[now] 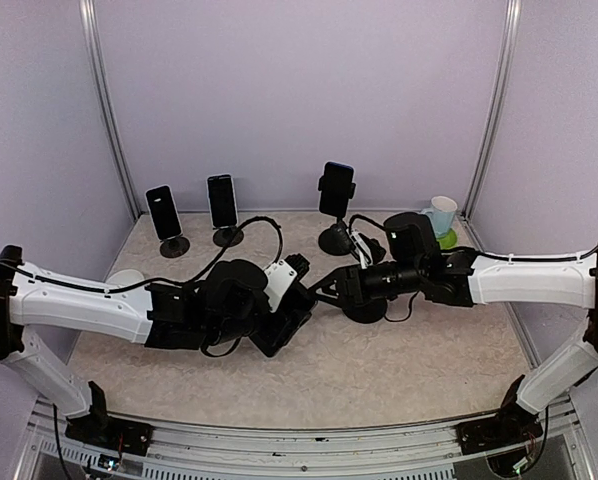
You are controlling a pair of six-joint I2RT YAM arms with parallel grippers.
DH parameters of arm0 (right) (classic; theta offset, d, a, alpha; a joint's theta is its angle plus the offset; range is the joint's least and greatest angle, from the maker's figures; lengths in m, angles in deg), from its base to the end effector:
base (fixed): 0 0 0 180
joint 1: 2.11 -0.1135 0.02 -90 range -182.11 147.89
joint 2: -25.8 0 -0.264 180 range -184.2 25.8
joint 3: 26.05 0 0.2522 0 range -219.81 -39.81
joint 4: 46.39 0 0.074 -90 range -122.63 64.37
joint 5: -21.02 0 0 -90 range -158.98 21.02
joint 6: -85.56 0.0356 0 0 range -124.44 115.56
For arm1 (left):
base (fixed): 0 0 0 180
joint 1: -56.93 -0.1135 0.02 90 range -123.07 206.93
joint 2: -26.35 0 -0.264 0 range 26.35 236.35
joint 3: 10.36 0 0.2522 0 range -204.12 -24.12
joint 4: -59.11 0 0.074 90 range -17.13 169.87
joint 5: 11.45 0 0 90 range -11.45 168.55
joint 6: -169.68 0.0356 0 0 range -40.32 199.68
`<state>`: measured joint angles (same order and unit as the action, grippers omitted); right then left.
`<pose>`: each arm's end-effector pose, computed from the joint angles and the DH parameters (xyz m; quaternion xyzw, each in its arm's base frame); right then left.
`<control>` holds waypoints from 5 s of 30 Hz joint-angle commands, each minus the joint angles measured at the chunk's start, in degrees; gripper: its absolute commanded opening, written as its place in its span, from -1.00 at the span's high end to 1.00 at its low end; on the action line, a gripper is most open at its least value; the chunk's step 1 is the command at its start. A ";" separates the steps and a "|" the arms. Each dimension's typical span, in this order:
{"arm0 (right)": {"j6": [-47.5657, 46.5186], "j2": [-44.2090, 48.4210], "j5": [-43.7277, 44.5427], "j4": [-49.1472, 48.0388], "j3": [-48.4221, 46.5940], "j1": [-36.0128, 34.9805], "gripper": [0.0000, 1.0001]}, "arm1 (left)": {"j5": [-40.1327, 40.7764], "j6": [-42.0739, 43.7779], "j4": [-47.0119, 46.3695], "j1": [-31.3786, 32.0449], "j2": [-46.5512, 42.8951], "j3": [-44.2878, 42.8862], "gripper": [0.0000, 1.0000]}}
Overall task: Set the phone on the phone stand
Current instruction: Pass from the left arm to the right, then pass from the right arm to the left, then pass from the left arm to the right
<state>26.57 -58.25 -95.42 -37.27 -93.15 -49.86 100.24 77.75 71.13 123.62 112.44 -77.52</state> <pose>0.2095 0.2542 0.2560 -0.2400 0.7995 0.4769 0.2753 0.1436 -0.3001 0.2400 0.3794 0.7714 -0.1376 0.4921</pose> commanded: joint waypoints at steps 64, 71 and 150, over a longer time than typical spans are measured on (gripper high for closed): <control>-40.94 9.54 -22.69 29.49 -15.65 2.55 1.00 | -57.64 -0.24 -6.73 -11.06 -3.42 0.74 -0.73; -42.01 9.61 -23.82 28.25 -14.07 2.31 1.00 | -61.01 -2.10 -9.48 -11.06 -0.97 -0.12 -0.20; -7.45 4.90 -26.53 -33.87 5.77 1.09 1.00 | -57.73 -5.63 -19.00 -10.97 -4.46 4.65 1.00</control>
<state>19.07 -52.29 -120.01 -69.14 -86.09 -47.81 42.87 72.17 56.12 112.87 109.29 -72.80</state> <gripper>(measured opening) 0.083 0.052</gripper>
